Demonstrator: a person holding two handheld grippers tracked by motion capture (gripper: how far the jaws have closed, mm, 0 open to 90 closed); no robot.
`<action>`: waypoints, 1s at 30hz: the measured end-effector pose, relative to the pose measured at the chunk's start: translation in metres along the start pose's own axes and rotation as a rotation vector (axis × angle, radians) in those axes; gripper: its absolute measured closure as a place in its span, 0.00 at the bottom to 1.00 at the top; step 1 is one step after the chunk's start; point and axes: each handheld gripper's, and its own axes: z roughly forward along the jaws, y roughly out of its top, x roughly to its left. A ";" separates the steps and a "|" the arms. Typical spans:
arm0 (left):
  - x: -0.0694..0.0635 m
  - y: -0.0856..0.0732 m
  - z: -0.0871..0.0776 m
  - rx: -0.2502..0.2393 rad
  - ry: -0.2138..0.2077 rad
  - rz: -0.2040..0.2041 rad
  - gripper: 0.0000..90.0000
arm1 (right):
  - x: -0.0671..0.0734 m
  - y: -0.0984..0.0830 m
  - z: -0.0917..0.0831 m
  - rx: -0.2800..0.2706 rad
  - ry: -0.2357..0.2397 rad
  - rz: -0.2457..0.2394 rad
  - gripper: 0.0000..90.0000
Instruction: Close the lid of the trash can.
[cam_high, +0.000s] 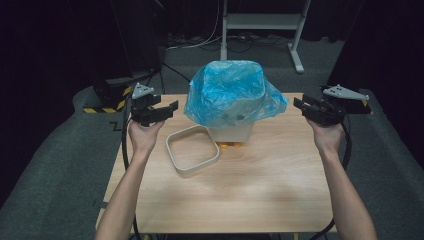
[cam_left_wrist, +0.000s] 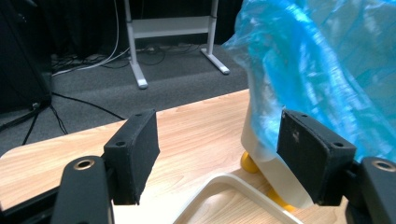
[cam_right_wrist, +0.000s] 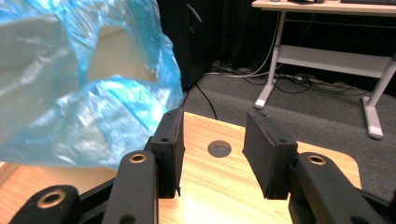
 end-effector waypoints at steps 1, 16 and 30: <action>0.001 -0.001 0.000 -0.003 -0.007 -0.012 0.33 | -0.001 -0.002 0.000 0.002 -0.001 0.002 0.64; 0.003 -0.026 0.006 0.030 0.000 -0.034 0.32 | -0.009 -0.025 0.001 0.012 0.004 0.045 0.65; 0.024 -0.052 0.006 0.042 0.016 -0.040 0.37 | -0.013 -0.054 0.012 0.056 -0.010 0.076 0.64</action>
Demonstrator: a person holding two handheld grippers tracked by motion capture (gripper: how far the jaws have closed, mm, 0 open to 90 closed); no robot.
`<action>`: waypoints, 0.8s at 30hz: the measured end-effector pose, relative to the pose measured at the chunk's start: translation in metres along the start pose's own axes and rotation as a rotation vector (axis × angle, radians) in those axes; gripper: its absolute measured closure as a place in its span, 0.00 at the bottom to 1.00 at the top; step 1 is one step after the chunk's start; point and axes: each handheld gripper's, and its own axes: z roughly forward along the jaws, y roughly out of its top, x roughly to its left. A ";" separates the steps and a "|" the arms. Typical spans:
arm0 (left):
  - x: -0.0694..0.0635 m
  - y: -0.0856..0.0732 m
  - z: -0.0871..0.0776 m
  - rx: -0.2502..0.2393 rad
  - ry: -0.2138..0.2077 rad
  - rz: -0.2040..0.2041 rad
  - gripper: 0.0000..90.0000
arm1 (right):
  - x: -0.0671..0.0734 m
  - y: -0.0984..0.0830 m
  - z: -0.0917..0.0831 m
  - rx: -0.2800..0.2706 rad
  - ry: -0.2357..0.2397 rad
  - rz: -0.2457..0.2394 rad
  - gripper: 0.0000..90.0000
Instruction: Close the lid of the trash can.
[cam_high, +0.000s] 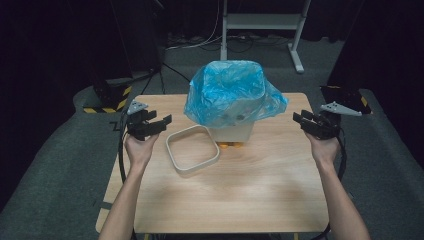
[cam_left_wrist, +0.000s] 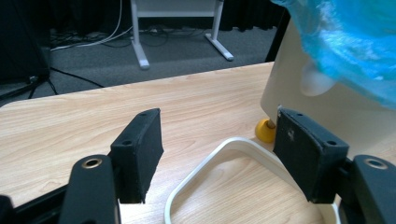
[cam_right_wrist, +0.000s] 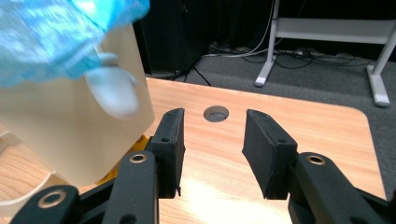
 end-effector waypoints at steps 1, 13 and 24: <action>0.001 -0.002 0.001 -0.001 0.001 -0.002 0.37 | 0.000 -0.002 0.001 0.001 0.000 0.002 0.64; 0.011 -0.028 0.010 0.040 0.027 -0.028 0.36 | -0.007 -0.032 0.014 0.039 -0.011 0.035 0.64; 0.014 -0.043 0.017 0.065 0.064 -0.025 0.37 | -0.008 -0.047 0.023 0.069 -0.020 0.020 0.64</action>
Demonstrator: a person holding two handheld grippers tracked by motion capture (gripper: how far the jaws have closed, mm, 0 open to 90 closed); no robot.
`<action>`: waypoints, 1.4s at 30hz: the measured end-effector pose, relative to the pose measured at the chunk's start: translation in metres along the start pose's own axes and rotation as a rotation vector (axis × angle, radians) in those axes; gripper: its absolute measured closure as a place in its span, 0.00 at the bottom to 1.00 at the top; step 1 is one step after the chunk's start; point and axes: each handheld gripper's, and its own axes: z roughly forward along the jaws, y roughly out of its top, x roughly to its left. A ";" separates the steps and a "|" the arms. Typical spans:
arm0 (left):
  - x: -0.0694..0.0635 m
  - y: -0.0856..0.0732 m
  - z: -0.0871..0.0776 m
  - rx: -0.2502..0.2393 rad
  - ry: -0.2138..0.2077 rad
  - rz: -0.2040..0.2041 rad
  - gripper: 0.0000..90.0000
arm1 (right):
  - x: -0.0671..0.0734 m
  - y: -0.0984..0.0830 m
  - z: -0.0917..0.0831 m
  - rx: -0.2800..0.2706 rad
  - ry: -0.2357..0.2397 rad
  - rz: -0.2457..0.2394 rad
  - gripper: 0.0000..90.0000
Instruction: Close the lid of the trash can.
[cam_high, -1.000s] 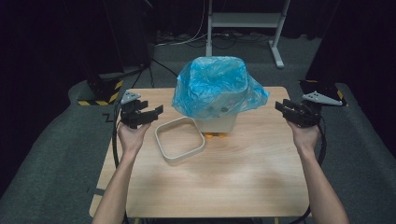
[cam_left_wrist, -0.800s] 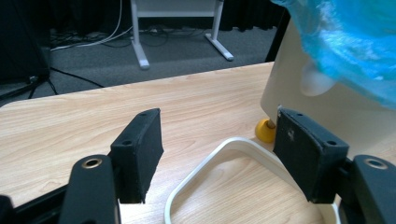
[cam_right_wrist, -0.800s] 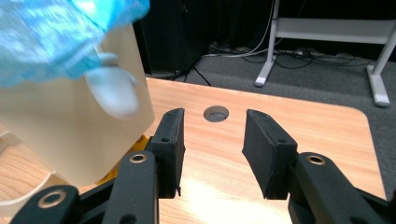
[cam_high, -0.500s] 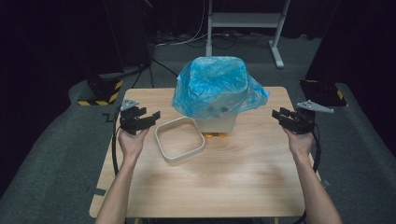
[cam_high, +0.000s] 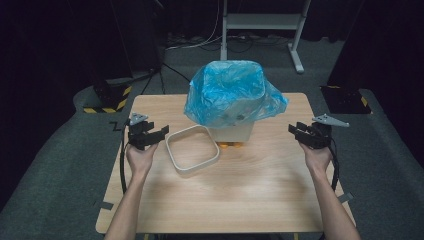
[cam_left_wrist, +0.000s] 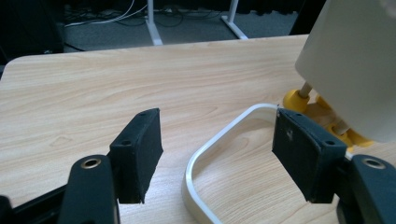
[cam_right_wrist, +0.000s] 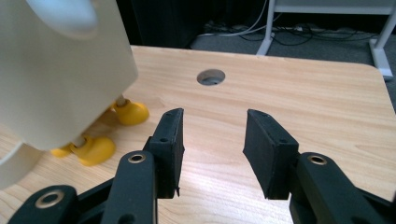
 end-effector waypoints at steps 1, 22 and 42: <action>0.000 -0.002 0.002 0.002 0.009 0.001 0.37 | 0.000 -0.001 0.001 0.004 -0.004 -0.003 0.64; 0.014 -0.035 0.027 0.059 0.062 -0.054 0.40 | -0.014 -0.037 0.033 0.090 -0.055 0.028 0.62; 0.009 -0.053 0.062 0.109 0.085 -0.060 0.49 | -0.018 -0.055 0.065 0.150 -0.149 -0.016 0.56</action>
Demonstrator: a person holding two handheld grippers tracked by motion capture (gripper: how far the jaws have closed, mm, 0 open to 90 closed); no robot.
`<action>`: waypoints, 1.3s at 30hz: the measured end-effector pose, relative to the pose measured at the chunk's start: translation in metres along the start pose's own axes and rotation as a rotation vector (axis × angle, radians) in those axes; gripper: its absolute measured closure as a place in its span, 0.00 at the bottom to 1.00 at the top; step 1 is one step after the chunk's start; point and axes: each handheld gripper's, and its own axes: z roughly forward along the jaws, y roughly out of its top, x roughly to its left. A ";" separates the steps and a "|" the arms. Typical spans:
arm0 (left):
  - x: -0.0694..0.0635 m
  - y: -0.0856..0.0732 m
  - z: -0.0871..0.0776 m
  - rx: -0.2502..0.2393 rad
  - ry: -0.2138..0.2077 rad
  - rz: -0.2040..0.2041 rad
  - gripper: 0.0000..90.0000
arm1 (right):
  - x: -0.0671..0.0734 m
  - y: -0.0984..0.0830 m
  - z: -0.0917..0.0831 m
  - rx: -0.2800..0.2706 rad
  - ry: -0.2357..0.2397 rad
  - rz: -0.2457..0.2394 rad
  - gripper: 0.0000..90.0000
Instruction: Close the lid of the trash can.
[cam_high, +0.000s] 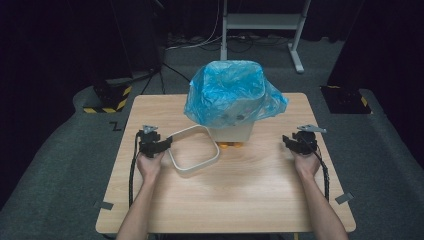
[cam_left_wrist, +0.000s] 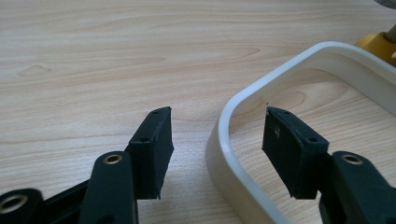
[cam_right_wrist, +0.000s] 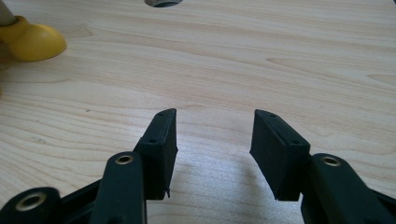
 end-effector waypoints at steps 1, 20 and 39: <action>-0.001 -0.001 0.002 0.004 0.000 0.002 0.49 | -0.001 -0.001 0.001 -0.001 0.000 0.003 0.55; -0.011 -0.010 0.025 0.033 0.048 0.038 0.65 | -0.001 0.004 0.015 0.083 -0.052 -0.031 0.43; -0.013 -0.009 0.026 0.038 0.108 0.078 0.85 | -0.002 0.004 0.015 0.085 -0.043 -0.032 0.41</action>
